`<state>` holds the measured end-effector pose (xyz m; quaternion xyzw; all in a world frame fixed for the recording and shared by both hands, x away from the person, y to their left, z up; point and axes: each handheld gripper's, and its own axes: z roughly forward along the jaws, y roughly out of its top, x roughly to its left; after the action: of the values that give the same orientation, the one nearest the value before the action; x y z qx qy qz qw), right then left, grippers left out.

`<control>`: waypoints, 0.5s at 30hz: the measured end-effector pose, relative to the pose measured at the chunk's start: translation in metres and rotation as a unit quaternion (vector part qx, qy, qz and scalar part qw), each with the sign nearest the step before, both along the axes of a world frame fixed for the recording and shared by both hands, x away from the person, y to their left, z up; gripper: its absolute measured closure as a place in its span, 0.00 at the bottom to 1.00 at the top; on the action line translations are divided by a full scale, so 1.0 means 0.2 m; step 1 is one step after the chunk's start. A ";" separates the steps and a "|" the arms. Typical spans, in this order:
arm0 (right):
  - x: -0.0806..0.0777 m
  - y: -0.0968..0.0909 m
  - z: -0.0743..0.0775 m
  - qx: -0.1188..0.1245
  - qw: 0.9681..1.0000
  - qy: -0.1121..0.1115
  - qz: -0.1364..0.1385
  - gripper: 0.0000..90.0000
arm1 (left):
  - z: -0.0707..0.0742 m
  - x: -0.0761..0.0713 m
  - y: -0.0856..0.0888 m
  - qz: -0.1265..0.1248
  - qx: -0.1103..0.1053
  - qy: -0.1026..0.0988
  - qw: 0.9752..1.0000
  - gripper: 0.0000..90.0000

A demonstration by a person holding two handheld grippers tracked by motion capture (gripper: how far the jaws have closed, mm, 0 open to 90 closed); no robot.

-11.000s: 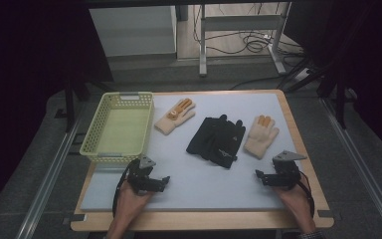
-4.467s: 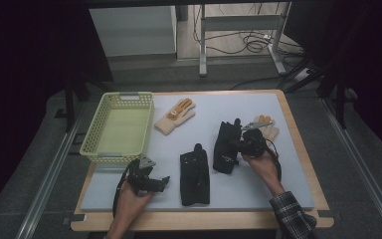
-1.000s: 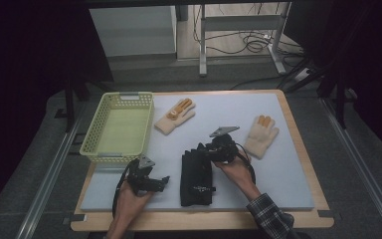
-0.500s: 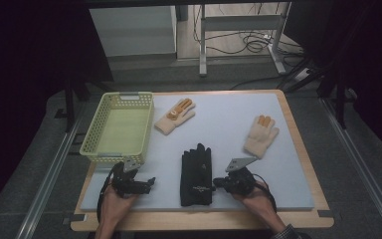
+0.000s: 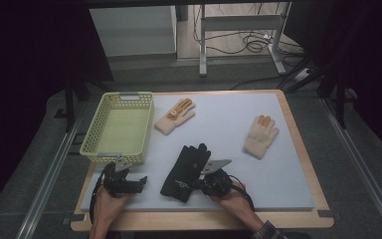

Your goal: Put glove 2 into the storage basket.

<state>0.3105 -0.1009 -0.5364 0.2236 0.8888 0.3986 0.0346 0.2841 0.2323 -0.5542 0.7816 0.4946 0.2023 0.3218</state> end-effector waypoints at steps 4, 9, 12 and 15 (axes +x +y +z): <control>0.03 0.09 -0.01 0.001 1.000 -0.013 0.000 0.92 | 0.00 0.01 0.01 0.000 -0.009 0.009 1.000 0.03; 0.03 0.11 0.01 -0.002 1.000 -0.020 0.006 0.84 | -0.01 0.01 0.01 0.005 -0.017 0.018 1.000 0.03; 0.03 0.03 0.04 -0.004 0.999 -0.030 -0.010 0.79 | -0.01 0.01 0.01 0.005 -0.017 0.018 1.000 0.03; 0.05 -0.08 0.07 -0.005 0.999 -0.042 -0.033 0.72 | -0.01 0.01 0.02 0.005 -0.019 0.018 1.000 0.03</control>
<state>0.3199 -0.1165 -0.5223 0.2353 0.8808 0.4017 0.0863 0.2870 0.2355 -0.5555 0.7764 0.5077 0.1804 0.3269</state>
